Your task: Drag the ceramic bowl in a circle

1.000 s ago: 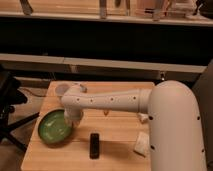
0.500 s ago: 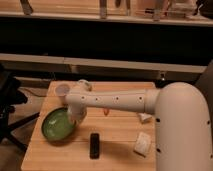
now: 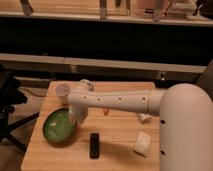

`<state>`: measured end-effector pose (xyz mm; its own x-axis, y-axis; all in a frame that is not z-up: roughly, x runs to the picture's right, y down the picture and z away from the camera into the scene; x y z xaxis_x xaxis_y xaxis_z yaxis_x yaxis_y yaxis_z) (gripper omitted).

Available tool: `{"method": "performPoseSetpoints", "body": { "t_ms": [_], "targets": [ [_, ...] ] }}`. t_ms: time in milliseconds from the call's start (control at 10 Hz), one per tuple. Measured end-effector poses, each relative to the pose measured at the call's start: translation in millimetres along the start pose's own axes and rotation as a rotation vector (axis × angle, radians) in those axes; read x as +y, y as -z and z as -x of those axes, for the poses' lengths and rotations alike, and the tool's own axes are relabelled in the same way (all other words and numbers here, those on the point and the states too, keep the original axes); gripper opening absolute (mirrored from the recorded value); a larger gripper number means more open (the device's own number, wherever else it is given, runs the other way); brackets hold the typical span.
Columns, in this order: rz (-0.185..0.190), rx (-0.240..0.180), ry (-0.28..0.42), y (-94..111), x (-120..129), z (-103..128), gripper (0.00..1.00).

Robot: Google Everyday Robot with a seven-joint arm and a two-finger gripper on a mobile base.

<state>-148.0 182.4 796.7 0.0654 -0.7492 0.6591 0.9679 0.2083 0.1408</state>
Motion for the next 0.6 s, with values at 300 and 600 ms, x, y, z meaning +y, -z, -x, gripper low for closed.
{"method": "performPoseSetpoints", "body": {
  "t_ms": [300, 600],
  "targets": [
    [0.002, -0.003, 0.034, 3.6, -2.1, 4.5, 0.00],
    [0.003, -0.006, 0.057, 7.8, -0.4, 6.6, 0.00]
  ]
}}
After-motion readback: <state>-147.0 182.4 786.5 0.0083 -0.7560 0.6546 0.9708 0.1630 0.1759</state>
